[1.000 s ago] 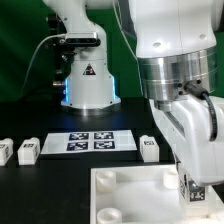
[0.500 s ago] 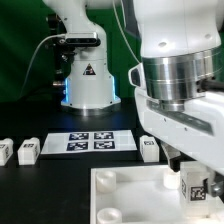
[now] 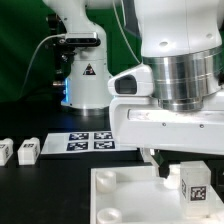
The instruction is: Assemble one leg
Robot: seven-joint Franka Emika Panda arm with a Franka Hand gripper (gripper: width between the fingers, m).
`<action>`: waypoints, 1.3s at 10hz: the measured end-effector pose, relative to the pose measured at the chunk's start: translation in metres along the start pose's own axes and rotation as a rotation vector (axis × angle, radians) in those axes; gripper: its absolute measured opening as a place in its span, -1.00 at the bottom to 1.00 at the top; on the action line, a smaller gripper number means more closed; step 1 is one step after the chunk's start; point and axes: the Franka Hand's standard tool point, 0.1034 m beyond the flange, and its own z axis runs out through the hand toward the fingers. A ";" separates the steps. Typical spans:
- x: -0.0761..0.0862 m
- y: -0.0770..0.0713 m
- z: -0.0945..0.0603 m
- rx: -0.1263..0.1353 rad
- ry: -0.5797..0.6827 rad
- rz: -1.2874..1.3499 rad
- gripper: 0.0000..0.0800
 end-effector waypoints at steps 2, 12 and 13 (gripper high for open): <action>-0.003 -0.006 0.000 -0.050 0.004 -0.285 0.62; -0.001 -0.007 0.001 -0.009 0.012 0.971 -0.27; 0.001 -0.006 0.001 0.004 -0.018 1.115 -0.27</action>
Offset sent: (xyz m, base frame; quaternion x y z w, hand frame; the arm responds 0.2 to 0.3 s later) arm 0.0000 0.0000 0.0000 0.0000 0.0000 0.0899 0.9960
